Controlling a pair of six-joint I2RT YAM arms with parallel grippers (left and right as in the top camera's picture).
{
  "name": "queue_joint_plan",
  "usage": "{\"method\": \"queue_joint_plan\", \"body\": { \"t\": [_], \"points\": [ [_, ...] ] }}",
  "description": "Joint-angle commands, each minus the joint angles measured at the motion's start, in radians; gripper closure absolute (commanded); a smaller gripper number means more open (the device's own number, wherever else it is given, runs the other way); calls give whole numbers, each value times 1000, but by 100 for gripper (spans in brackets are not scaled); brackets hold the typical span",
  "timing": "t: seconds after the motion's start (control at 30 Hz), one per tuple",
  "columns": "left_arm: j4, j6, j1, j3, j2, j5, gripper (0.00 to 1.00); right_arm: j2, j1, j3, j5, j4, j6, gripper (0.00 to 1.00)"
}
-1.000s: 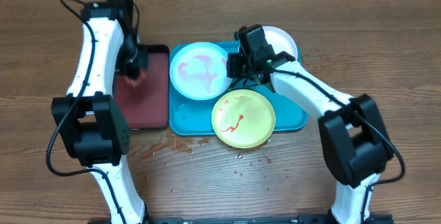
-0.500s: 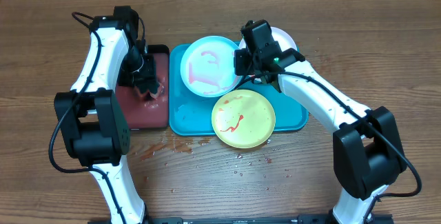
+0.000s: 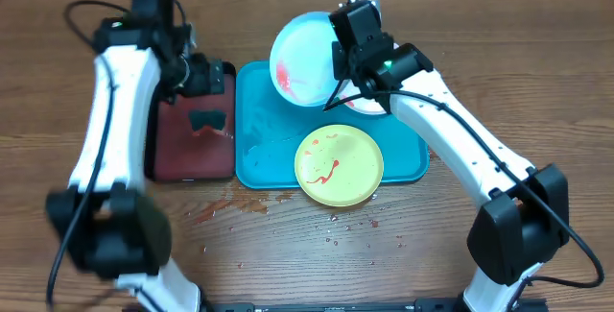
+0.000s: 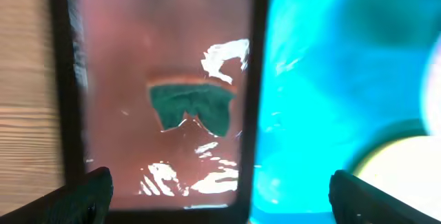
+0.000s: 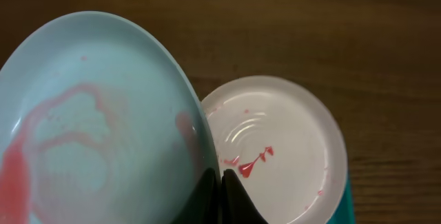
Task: Clean dirty plates on tray and stack at the side
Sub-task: 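Lift the light blue plate upright with the right gripper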
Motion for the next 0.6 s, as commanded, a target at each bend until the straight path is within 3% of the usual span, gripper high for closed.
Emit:
{"method": "queue_joint_plan", "body": {
  "t": [0.0,0.4,0.57],
  "points": [
    [0,19,-2,8,-185,28,0,-44,61,32,201,1,-81,96],
    [-1,31,-2,8,-488,140,1,-18,187,30,491,46,-121,96],
    [-1,31,-2,8,-540,140,0,37,238,29,599,96,-231,96]
  ]
}}
